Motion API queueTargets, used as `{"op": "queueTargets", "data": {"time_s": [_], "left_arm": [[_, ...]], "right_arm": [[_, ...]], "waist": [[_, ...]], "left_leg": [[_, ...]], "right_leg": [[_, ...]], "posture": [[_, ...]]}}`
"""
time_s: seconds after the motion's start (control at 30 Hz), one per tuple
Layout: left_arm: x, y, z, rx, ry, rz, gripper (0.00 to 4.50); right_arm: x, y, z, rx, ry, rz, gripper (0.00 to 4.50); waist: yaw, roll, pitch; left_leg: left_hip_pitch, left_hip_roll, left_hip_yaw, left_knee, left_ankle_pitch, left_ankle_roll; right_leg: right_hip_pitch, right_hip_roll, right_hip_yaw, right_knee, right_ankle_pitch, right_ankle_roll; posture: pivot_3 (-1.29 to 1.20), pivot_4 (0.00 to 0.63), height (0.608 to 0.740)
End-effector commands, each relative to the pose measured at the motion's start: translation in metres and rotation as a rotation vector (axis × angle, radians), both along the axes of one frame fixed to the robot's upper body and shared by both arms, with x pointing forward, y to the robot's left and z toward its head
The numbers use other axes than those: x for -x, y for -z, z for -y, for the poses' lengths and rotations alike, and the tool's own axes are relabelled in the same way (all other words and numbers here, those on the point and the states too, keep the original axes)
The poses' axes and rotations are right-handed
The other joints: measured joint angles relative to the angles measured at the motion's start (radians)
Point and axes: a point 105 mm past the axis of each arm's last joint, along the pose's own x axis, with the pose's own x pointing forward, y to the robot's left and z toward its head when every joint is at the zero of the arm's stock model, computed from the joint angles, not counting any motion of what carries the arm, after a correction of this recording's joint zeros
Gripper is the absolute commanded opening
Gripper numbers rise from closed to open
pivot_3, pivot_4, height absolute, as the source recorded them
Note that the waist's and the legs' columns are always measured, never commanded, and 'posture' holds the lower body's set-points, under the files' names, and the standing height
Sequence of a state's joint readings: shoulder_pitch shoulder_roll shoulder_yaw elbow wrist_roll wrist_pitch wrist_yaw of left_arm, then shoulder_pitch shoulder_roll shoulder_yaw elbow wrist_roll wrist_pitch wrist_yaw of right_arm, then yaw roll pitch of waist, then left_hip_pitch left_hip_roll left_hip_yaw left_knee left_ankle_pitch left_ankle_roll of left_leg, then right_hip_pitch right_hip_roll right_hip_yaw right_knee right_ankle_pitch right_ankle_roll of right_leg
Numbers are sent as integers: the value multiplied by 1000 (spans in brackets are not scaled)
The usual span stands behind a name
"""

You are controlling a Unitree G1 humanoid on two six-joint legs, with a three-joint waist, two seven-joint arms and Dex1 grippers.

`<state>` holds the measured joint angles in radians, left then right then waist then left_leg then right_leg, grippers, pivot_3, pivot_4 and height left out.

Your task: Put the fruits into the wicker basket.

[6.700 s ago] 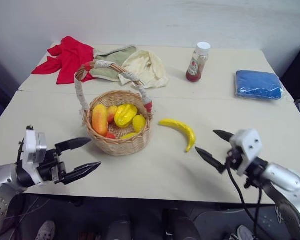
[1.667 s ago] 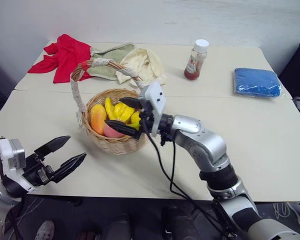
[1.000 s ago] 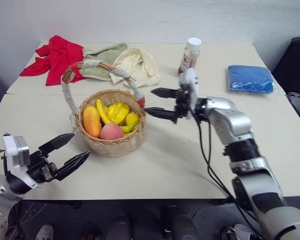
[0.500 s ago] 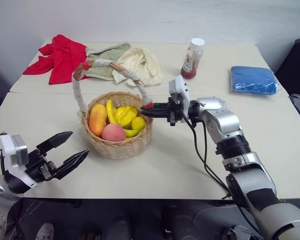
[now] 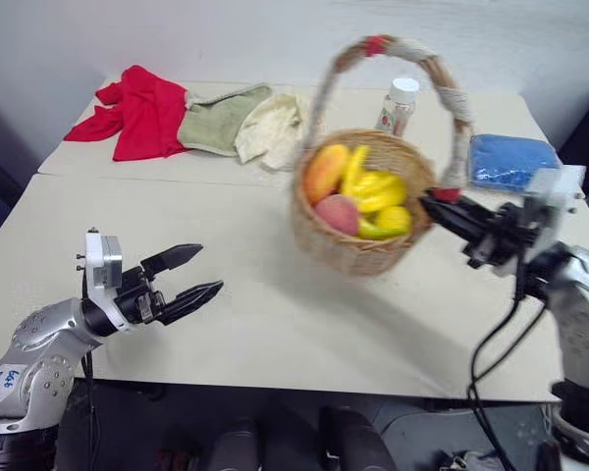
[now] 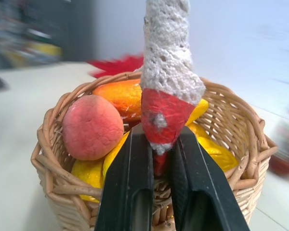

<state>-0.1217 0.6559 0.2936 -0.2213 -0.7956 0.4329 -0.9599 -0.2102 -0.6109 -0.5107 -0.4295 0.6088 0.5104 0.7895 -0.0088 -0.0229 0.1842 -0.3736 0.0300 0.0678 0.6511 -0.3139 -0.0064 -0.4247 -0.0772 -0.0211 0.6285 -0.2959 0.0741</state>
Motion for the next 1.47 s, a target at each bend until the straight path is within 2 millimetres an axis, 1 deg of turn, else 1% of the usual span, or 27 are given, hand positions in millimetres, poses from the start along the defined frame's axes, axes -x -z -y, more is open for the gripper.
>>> {"op": "queueTargets", "data": {"time_s": [0.03, 0.1, 0.2, 0.27, 0.3, 0.33, 0.4, 0.53, 0.7, 0.73, 0.8, 0.87, 0.93, 0.97, 1.0, 1.03, 1.1, 1.13, 1.2, 1.27, 1.4, 1.47], "left_arm": [[-9, -1, 11, 3, 62, 34, 4500], [-11, 1, 16, 4, 84, 35, 4500], [-15, 4, 21, 10, 106, 39, 4500], [-16, 5, 22, 12, 109, 44, 4500], [-17, 6, 21, 13, 108, 46, 4500], [-18, 6, 20, 11, 103, 50, 4500], [-18, 7, 19, 4, 93, 58, 4500], [-15, 11, 13, -7, 61, 62, 4500], [-9, 17, 4, -51, 6, 62, 4500], [-7, 18, 1, -64, -4, 62, 4500], [-5, 21, -8, -123, -56, 82, 4500], [-3, 22, -19, -170, -111, 97, 4500], [0, 28, -31, -236, -141, 91, 4500], [1, 31, -37, -276, -157, 93, 4500], [2, 34, -42, -311, -172, 93, 4500], [3, 35, -45, -331, -180, 98, 4500], [5, 38, -46, -352, -193, 107, 4500], [6, 41, -45, -354, -194, 107, 4500], [6, 48, -41, -375, -198, 116, 4500], [5, 51, -38, -396, -205, 123, 4500], [8, 50, -26, -392, -177, 141, 4500], [11, 53, -23, -437, -165, 146, 4500]], "right_arm": [[12, -14, 43, -21, 226, 106, 118], [11, -7, 55, 2, 288, 106, 118], [-1, 15, 89, -57, 447, 72, 118], [-9, 26, 100, -94, 489, 42, 118], [-14, 32, 105, -109, 508, 19, 468], [-18, 39, 107, -111, 508, -1, 681], [-22, 43, 111, -117, 515, -9, 1295], [-21, 48, 117, -115, 500, -31, 2691], [4, 35, 129, 4, 455, -33, 4363], [12, 33, 132, 30, 443, -35, 4454], [29, 26, 135, 76, 401, -37, 4454], [41, 18, 140, 119, 385, -48, 4454], [51, 18, 143, 184, 362, -78, 4454], [55, 21, 141, 219, 332, -98, 4454], [58, 30, 134, 277, 281, -126, 4454], [63, 44, 122, 357, 197, -162, 4454], [68, 68, 101, 435, 59, -198, 4454], [65, 76, 90, 428, 15, -178, 4454], [59, 94, 61, 413, -97, -143, 4454], [51, 105, 38, 370, -159, -127, 4454], [45, 127, 14, 344, -238, -130, 4454], [44, 132, 10, 342, -256, -131, 4454]], "waist": [[-1, 0, 0], [-11, 0, 0], [-20, 0, 0], [-21, 0, 0], [-20, 0, 0], [-21, 1, 0], [-21, 1, 0], [-18, 1, 0], [-10, 1, 0], [-8, 1, 0], [-4, 1, 0], [-2, 1, 0], [-5, 1, 0], [-6, 1, 0], [-7, 1, 0], [-7, 1, 0], [-7, 1, 0], [-8, 1, 0], [-14, 0, 0], [-18, 1, 0], [-17, 1, 1], [-16, 1, 1]], "left_leg": [[2, 0, 1, 0, 0, 0], [3, 0, 2, 0, 1, 1], [4, 0, 3, -1, 1, 1], [4, 0, 3, 0, 1, 0], [4, 0, 3, 0, 2, 0], [3, 0, 3, 0, 2, 0], [4, 0, 4, 1, 2, 0], [4, 0, 4, 1, 2, 1], [3, 0, 3, 1, 2, 2], [3, 0, 3, 1, 2, 2], [4, 0, 3, 1, 1, 2], [4, 0, 3, 0, 1, 2], [5, 0, 3, 0, 1, 2], [6, 0, 3, 0, 1, 2], [7, 0, 3, -1, 1, 2], [9, 1, 2, -2, 1, 2], [15, 1, 1, -3, 0, 3], [17, 1, 1, -4, -1, 3], [18, 1, 1, -3, -1, 3], [18, 1, 1, -3, -1, 3], [17, 1, 1, -3, -2, 2], [17, 1, 1, -3, -2, 2]], "right_leg": [[1, 0, 1, 1, 0, 0], [1, 1, 2, 2, 0, 1], [1, 2, 3, 2, 0, 1], [1, 2, 3, 2, 0, 1], [1, 2, 3, 2, 0, 1], [1, 2, 3, 3, 0, 1], [1, 2, 4, 4, 0, 1], [1, 2, 4, 4, 0, 1], [1, 0, 4, 3, 1, 1], [2, 0, 4, 2, 1, 1], [2, 0, 4, 2, 1, 1], [3, 1, 4, 1, 1, 1], [4, 1, 4, 0, 1, 1], [5, 1, 4, 0, 1, 1], [6, 1, 3, -1, 1, 1], [8, 2, 3, -2, 1, 1], [15, 2, 2, -5, 1, 1], [17, 2, 2, -6, 1, 1], [18, 1, 2, -6, 1, 1], [18, 0, 3, -5, 1, 1], [16, 0, 3, -3, 1, 1], [16, -1, 2, -3, 1, 1]], "posture": [[0, 150, 740], [0, 150, 740], [0, 150, 740], [0, 150, 740], [0, 150, 740], [0, 150, 740], [0, 150, 740], [0, 150, 740], [0, 150, 740], [0, 150, 740], [0, 150, 740], [0, 150, 740], [0, 150, 740], [0, 150, 740], [0, 150, 740], [0, 150, 740], [0, 150, 740], [0, 150, 740], [0, 150, 740], [0, 150, 740], [0, 150, 740], [0, 150, 740]]}}
